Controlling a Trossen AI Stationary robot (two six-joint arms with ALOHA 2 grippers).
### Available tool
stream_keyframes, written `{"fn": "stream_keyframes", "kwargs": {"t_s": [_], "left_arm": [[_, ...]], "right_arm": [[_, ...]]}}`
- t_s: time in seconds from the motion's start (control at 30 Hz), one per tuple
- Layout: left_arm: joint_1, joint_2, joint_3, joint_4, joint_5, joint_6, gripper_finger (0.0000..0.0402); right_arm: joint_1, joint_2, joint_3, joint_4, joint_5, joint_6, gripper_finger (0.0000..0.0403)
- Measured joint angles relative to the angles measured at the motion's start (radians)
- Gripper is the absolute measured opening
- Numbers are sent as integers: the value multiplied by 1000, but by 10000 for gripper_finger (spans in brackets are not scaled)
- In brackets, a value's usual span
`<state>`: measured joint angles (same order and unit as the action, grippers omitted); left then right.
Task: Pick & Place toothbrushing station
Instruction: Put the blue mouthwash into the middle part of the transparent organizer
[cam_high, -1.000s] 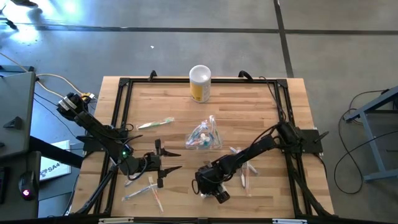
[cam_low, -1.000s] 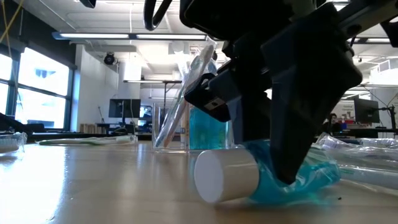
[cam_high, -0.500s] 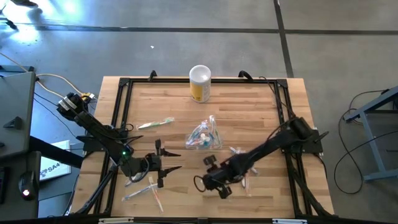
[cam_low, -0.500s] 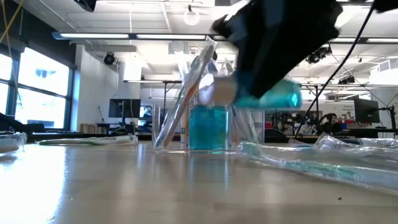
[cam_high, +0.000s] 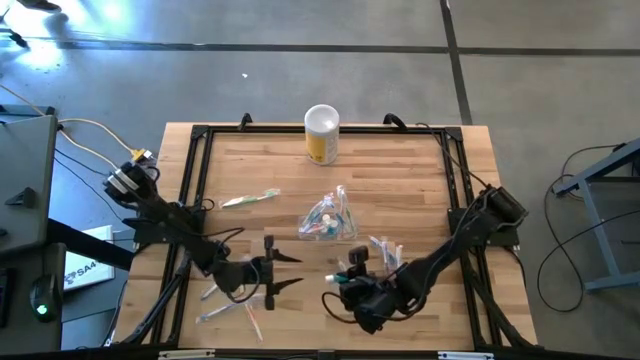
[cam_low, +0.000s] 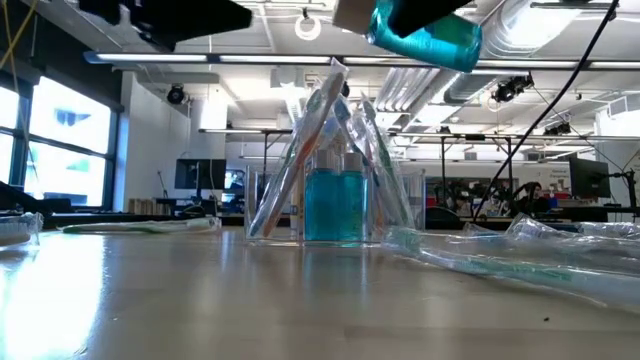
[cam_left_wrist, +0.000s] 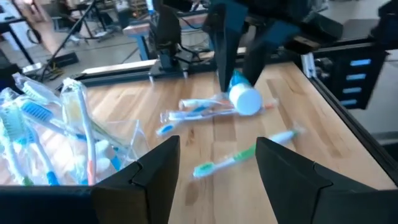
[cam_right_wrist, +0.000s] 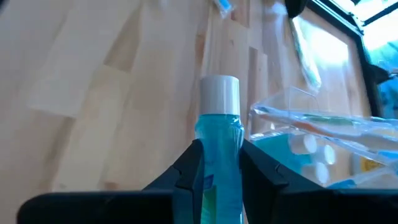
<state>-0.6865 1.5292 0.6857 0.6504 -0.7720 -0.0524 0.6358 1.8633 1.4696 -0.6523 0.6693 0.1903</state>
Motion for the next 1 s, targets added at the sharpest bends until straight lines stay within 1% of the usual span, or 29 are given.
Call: {"fn": "stream_keyframes", "kwargs": {"t_s": [0.07, 0.23, 0.37, 0.47, 0.63, 0.77, 0.9, 1.0], "left_arm": [[19, 29, 29, 1, 9, -10, 219], [65, 116, 113, -4, 108, -31, 262], [73, 165, 181, -61, 110, -22, 294], [72, 184, 223, -110, 103, -18, 309], [80, 201, 262, -119, 78, -4, 315], [107, 209, 273, -127, 81, -11, 313], [134, 209, 277, -138, 97, -58, 312], [134, 209, 277, -137, 98, -54, 312]], "right_arm": [[-5, 4, 0, -1, 7, 15, 65], [-12, 5, 0, 5, 16, 19, 65], [-14, 5, 0, 1, 43, 18, 65], [-14, 5, 0, -2, 47, 19, 65], [-14, 5, 0, 5, 47, 18, 65], [-15, 5, 1, 9, 55, 17, 65], [-15, 5, 1, 9, 56, 16, 65], [-15, 5, 1, 7, 57, 16, 65]]}}
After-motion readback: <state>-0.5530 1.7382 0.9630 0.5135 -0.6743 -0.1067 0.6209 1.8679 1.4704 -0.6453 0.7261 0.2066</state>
